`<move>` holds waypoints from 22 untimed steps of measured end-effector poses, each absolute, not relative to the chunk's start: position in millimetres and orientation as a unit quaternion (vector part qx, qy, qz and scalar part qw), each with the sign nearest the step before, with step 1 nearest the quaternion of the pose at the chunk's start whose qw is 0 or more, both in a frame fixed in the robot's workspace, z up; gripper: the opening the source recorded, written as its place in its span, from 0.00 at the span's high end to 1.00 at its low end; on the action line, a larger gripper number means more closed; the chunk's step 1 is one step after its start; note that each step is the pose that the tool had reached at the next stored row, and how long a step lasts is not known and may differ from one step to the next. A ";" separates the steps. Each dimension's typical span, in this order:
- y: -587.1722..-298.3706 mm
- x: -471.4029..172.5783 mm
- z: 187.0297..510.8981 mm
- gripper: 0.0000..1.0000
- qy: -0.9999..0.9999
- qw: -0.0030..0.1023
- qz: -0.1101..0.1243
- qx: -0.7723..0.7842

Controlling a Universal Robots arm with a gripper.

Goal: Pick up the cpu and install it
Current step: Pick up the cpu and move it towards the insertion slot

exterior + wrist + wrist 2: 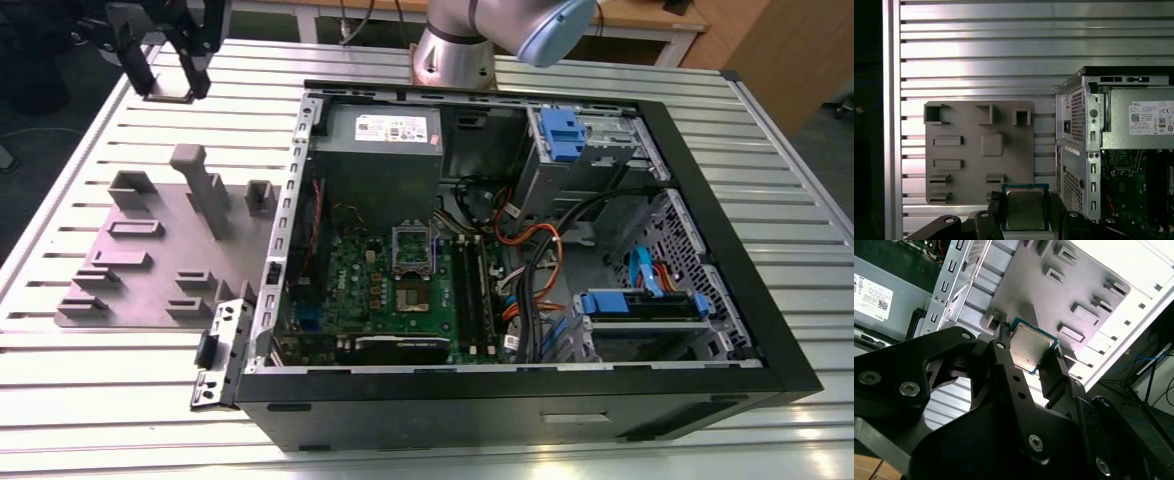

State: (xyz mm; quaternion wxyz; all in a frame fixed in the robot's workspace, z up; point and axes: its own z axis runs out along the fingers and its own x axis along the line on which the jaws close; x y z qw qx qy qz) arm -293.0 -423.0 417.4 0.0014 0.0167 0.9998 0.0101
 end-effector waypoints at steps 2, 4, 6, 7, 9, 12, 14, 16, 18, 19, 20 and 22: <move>-423.0 -291.6 417.4 0.53 1.000 0.001 0.010 0.017; -423.0 -290.2 417.4 0.53 1.000 0.001 0.010 0.017; -423.0 -288.7 417.4 0.53 1.000 0.001 0.010 0.017; -423.0 -287.9 417.4 0.53 1.000 0.001 0.010 0.017; -423.0 -286.3 417.4 0.53 1.000 0.001 0.010 0.017; -423.0 -284.0 417.4 0.53 1.000 0.001 0.010 0.017; -423.0 -282.6 417.4 0.53 1.000 0.001 0.010 0.017; -423.0 -281.2 417.4 0.53 1.000 0.001 0.010 0.017; -423.0 -279.9 417.4 0.53 1.000 0.001 0.010 0.017; -423.0 -279.2 417.4 0.53 1.000 0.001 0.010 0.017; -423.0 -278.5 417.4 0.53 1.000 0.001 0.010 0.017; -423.0 -277.1 417.4 0.53 1.000 0.001 0.010 0.017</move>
